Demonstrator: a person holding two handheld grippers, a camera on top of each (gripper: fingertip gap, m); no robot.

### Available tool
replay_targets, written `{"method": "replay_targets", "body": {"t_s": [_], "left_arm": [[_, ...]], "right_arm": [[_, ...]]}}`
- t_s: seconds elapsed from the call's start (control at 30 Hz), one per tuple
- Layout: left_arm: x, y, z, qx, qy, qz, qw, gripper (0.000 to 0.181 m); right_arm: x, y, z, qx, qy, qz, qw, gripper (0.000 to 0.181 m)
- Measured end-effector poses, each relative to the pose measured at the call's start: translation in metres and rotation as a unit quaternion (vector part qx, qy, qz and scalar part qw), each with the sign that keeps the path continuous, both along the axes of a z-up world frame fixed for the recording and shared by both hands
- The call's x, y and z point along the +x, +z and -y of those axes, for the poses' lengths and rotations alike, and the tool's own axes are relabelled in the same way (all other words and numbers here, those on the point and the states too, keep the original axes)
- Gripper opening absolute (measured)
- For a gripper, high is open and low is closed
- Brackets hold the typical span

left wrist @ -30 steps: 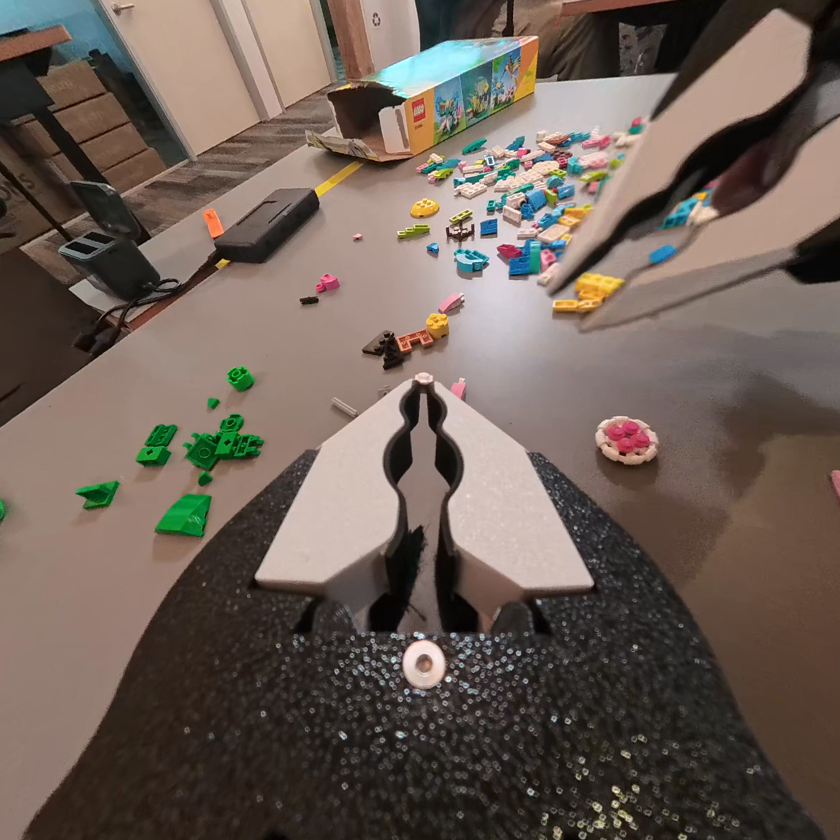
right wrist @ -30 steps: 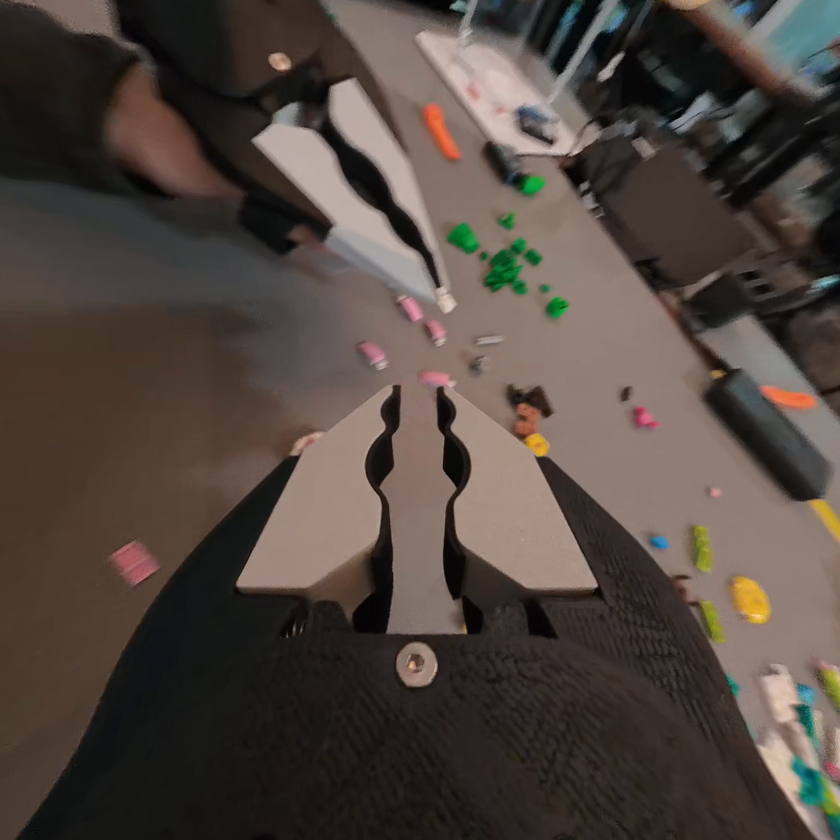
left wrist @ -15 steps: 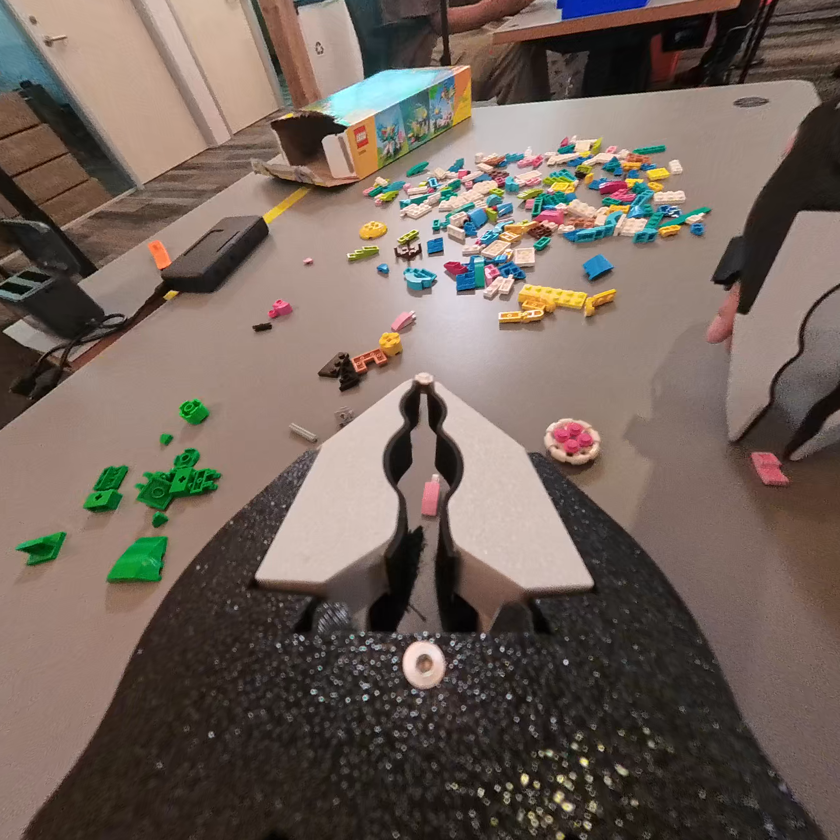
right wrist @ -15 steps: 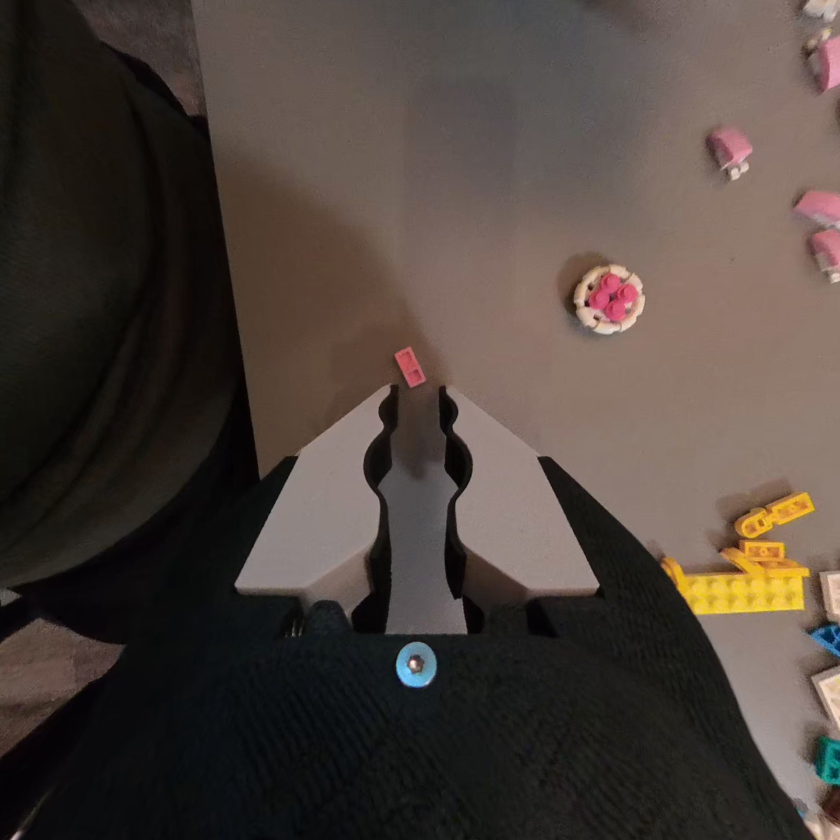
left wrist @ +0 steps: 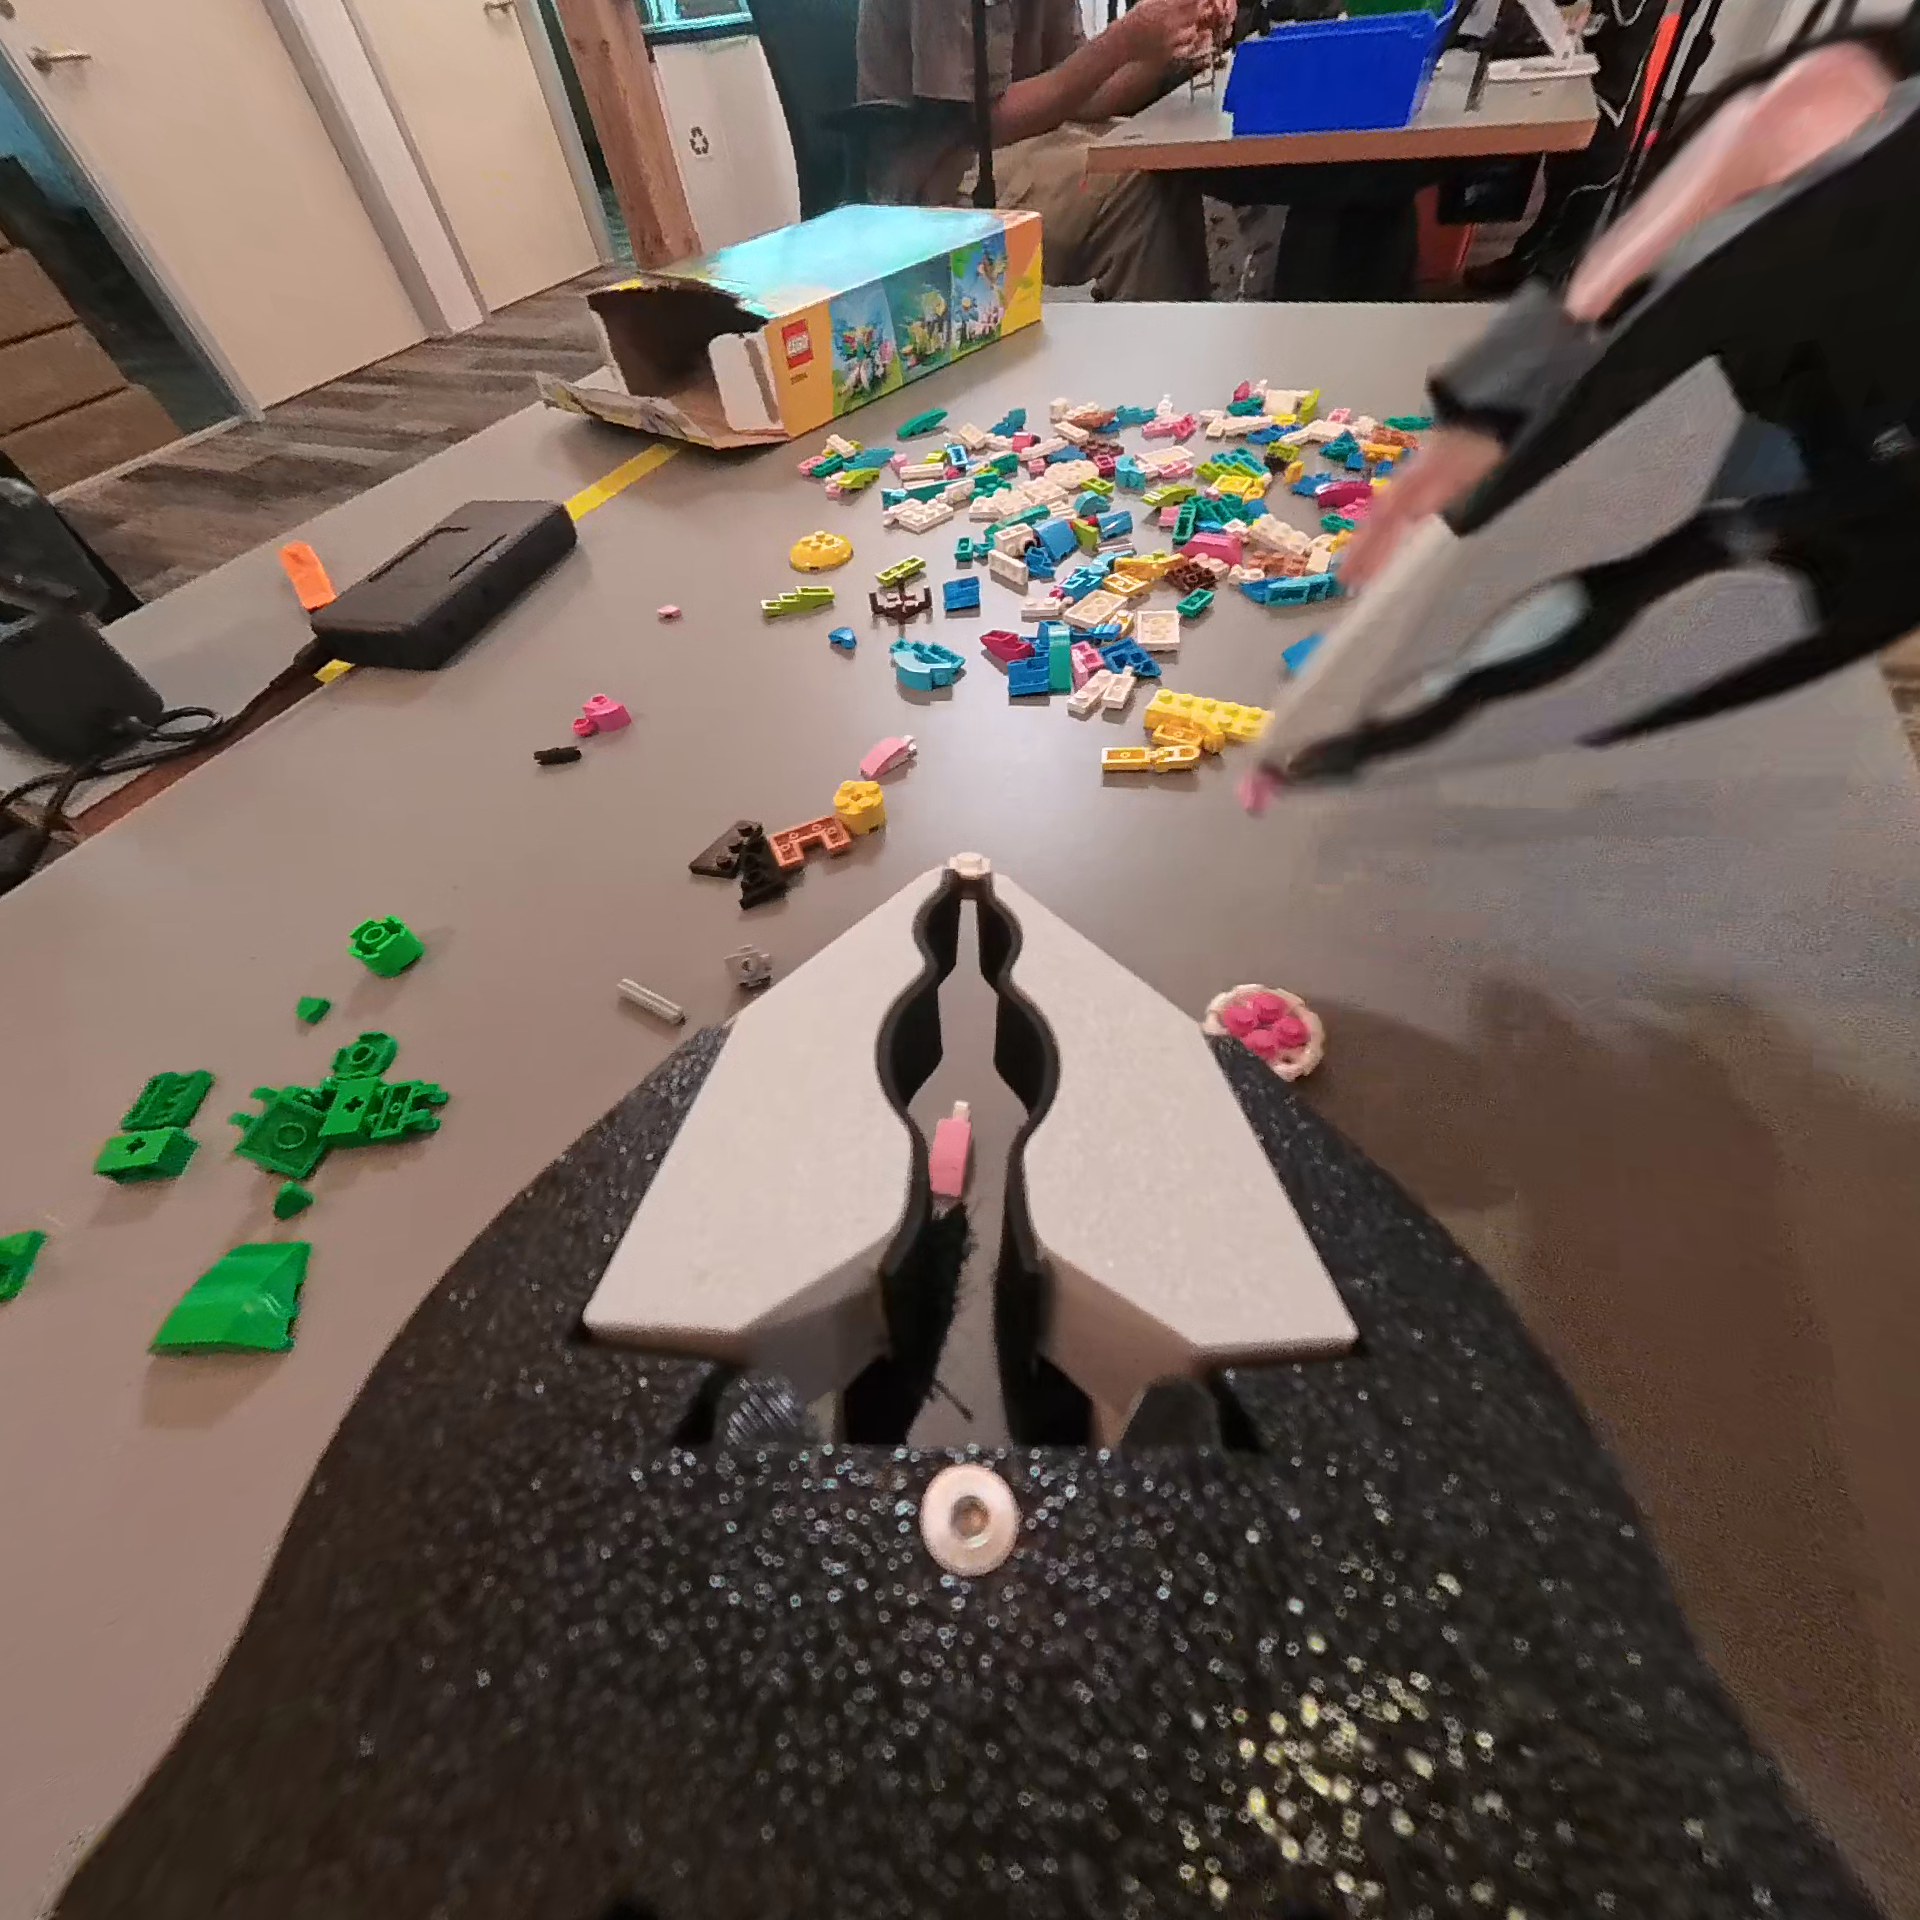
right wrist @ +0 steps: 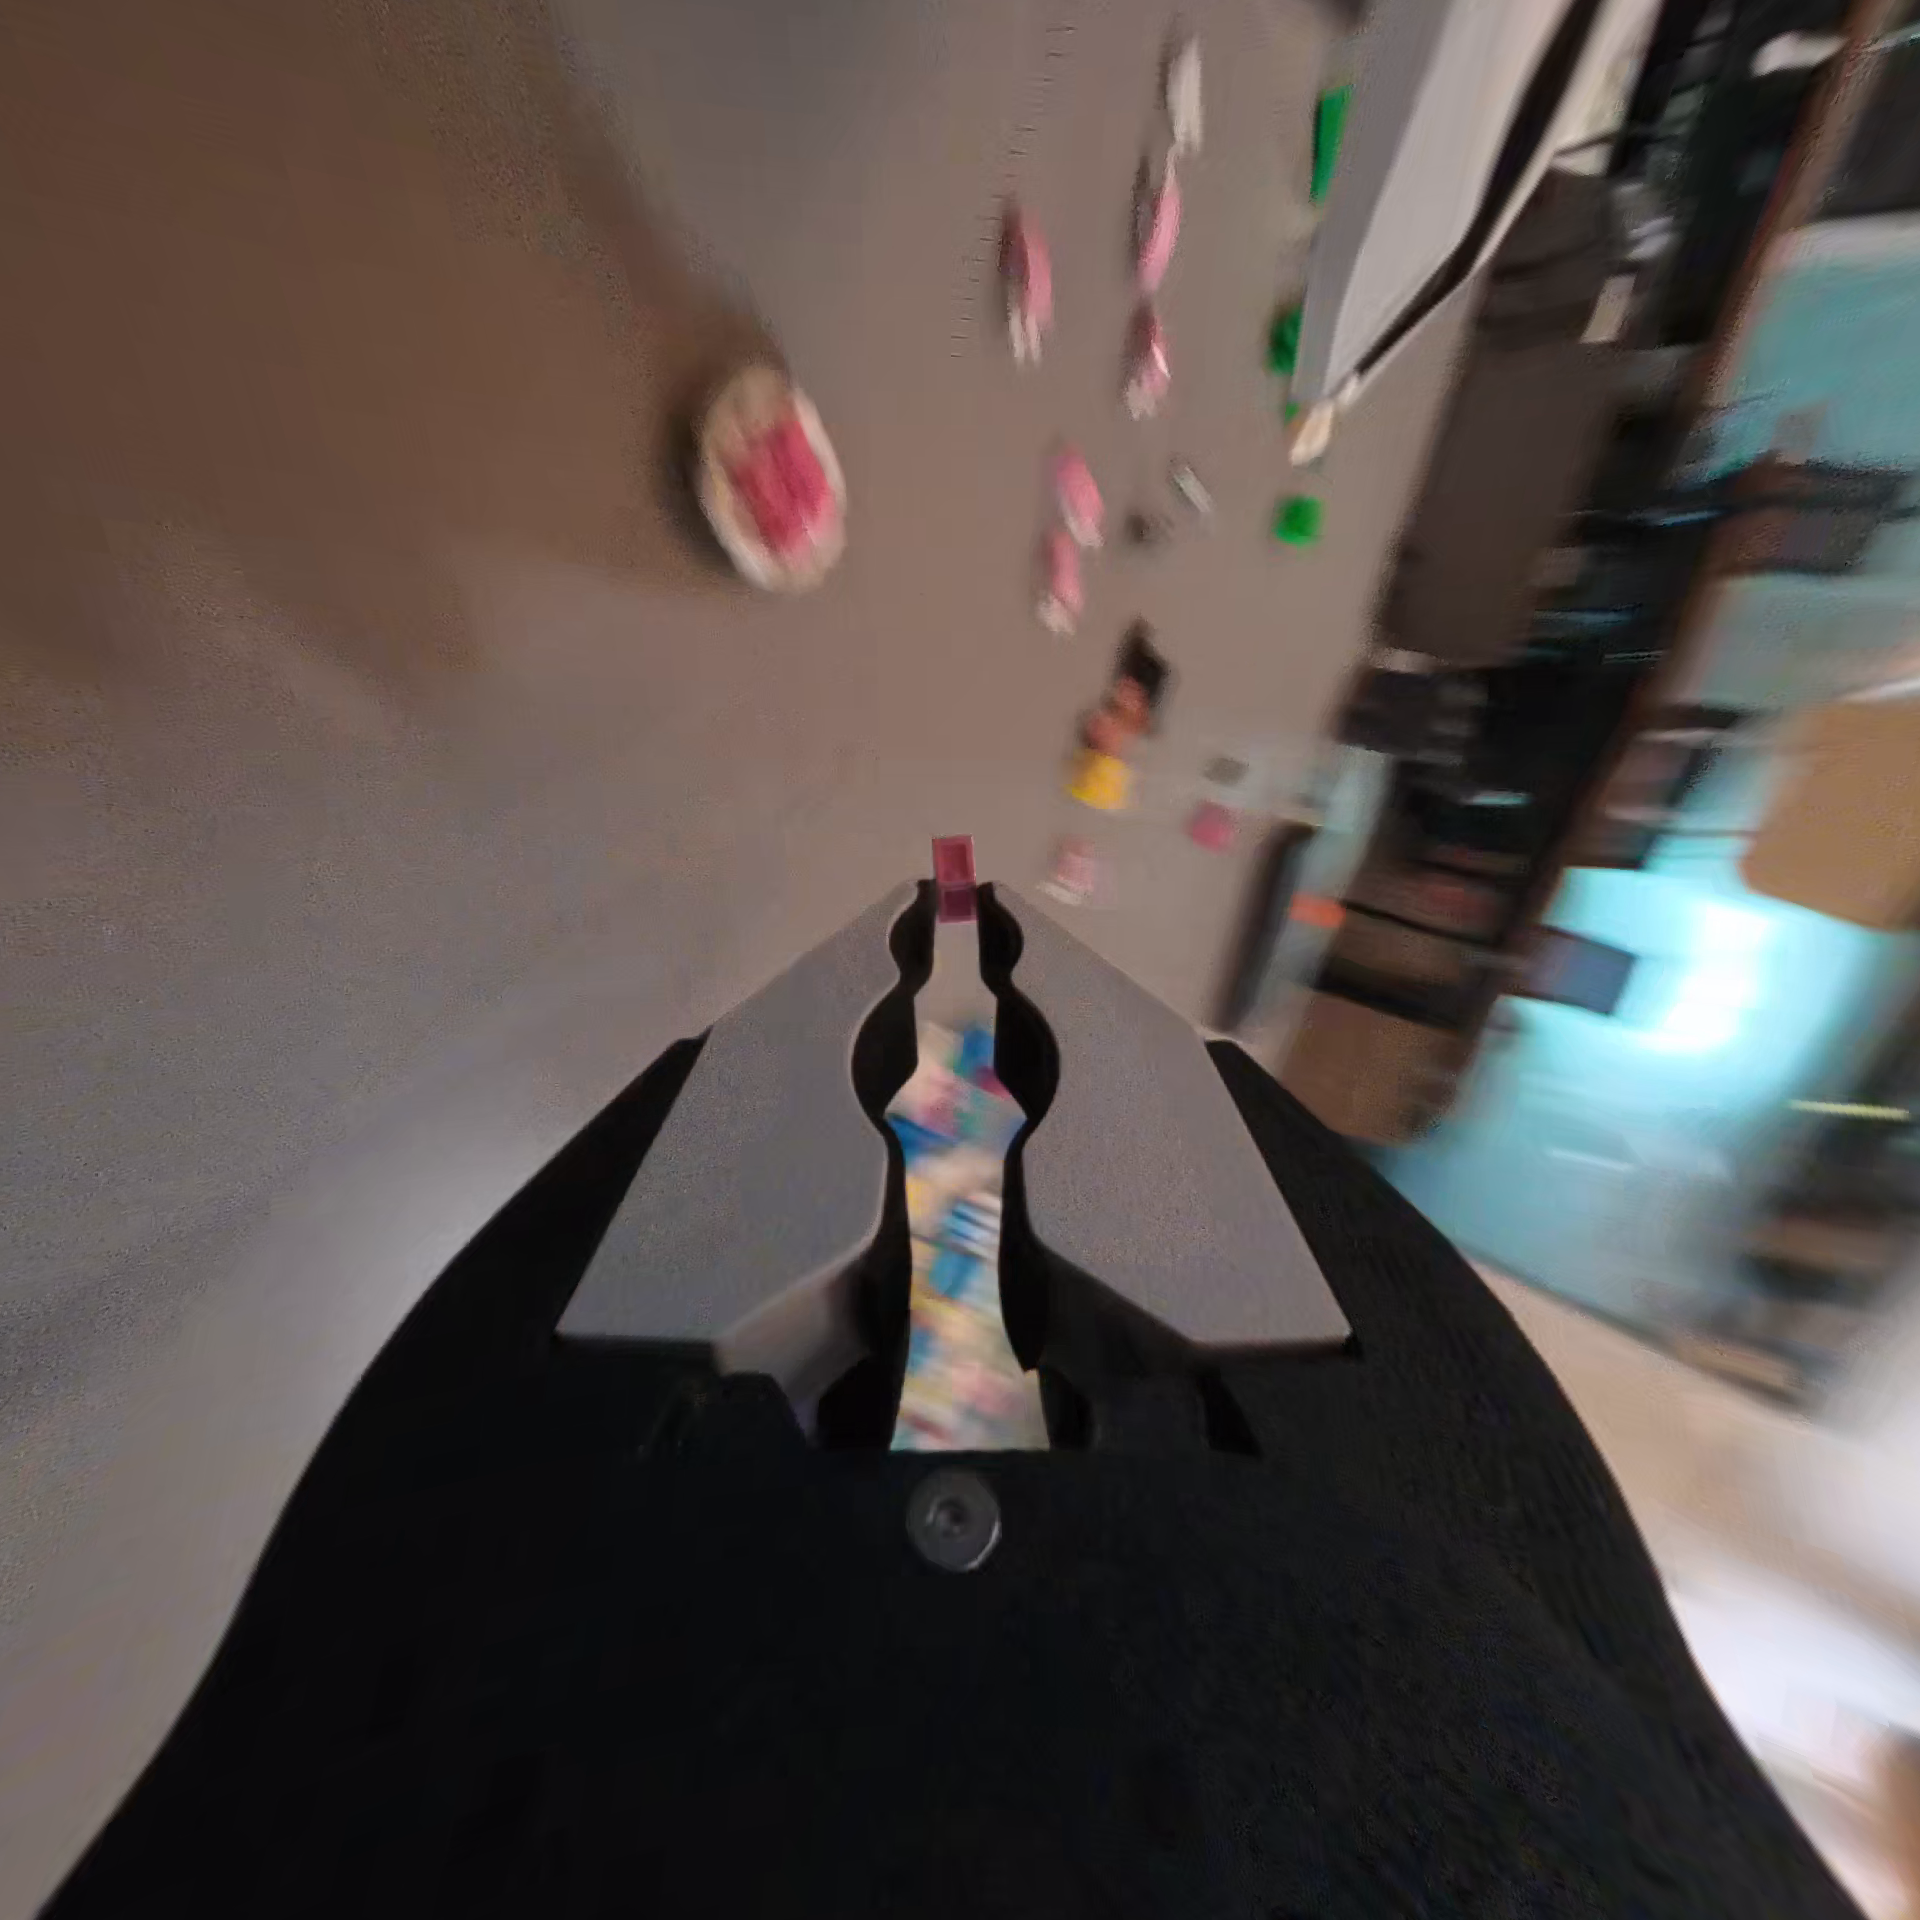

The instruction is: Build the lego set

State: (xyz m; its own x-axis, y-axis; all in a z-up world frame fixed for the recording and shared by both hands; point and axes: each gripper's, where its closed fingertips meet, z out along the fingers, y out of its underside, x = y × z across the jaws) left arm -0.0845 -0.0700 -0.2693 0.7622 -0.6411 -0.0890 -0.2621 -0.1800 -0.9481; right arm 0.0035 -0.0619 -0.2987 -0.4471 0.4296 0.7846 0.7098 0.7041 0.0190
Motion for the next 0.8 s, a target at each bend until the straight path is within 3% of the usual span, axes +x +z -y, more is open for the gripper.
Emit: {"method": "replay_targets", "body": {"t_s": [0.07, 0.13, 0.27, 0.5, 0.67, 0.73, 0.8], "left_arm": [[-0.002, -0.001, -0.001, -0.002, 0.003, 0.002, 1.0, 0.0], [-0.002, -0.001, -0.001, -0.003, 0.004, 0.001, 1.0, 0.0], [-0.002, -0.003, -0.002, -0.002, 0.006, -0.008, 1.0, 0.0], [-0.004, -0.002, -0.002, -0.003, 0.007, -0.004, 1.0, 0.0], [-0.004, -0.002, -0.002, -0.001, 0.006, -0.006, 1.0, 0.0], [-0.004, -0.001, -0.002, -0.002, 0.006, -0.002, 1.0, 0.0], [-0.004, -0.001, -0.002, -0.003, 0.006, 0.002, 1.0, 0.0]], "right_arm": [[-0.003, 0.011, -0.032, 0.203, 0.059, 0.093, 0.973, 0.007], [-0.013, 0.006, -0.043, 0.317, 0.139, 0.164, 0.924, 0.007], [-0.019, -0.019, -0.04, 0.355, 0.245, 0.234, 0.872, 0.007], [-0.02, -0.039, -0.003, 0.341, 0.355, 0.267, 0.828, 0.006], [-0.019, -0.038, 0.014, 0.304, 0.364, 0.24, 0.847, 0.007], [-0.015, -0.035, 0.017, 0.262, 0.341, 0.214, 0.877, 0.014], [-0.012, -0.024, 0.015, 0.201, 0.281, 0.164, 0.924, 0.02]]}}
